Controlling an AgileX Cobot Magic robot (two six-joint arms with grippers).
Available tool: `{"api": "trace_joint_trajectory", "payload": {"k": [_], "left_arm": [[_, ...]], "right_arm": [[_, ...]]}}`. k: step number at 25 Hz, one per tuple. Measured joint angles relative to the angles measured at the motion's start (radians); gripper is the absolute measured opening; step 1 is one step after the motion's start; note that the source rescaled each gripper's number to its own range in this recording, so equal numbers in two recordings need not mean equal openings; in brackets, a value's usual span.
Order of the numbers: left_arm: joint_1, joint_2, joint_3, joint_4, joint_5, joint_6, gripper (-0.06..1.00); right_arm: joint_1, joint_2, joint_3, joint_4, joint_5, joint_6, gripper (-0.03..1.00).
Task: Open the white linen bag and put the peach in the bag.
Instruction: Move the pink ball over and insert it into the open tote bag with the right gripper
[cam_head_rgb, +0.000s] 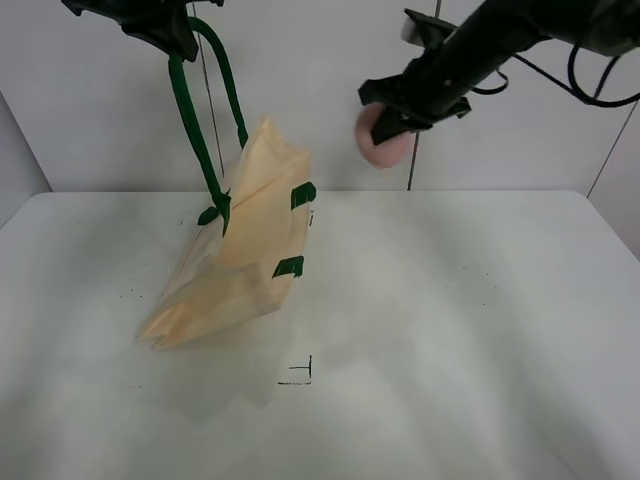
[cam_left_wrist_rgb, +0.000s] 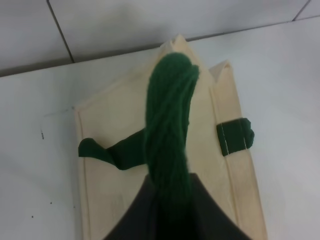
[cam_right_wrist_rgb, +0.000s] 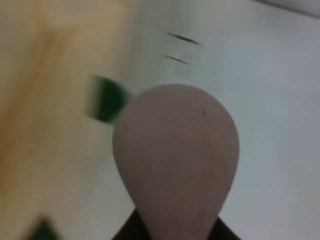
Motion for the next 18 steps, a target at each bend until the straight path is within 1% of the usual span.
{"api": "trace_joint_trajectory", "payload": {"k": [4,7,9,13,18], "left_arm": [[0.000,0.000,0.000,0.000,0.000,0.000,0.00],[0.000,0.000,0.000,0.000,0.000,0.000,0.00],[0.000,0.000,0.000,0.000,0.000,0.000,0.00],[0.000,0.000,0.000,0.000,0.000,0.000,0.00],[0.000,0.000,0.000,0.000,0.000,0.000,0.00]], "right_arm": [[0.130,0.031,-0.004,0.052,-0.074,-0.001,0.00],[0.201,0.095,-0.004,0.088,-0.134,-0.007,0.00],[0.230,0.144,-0.004,0.100,-0.166,-0.002,0.00],[0.244,0.231,-0.004,0.112,-0.185,0.045,0.00],[0.244,0.285,-0.004,0.136,-0.267,0.050,0.00]]}}
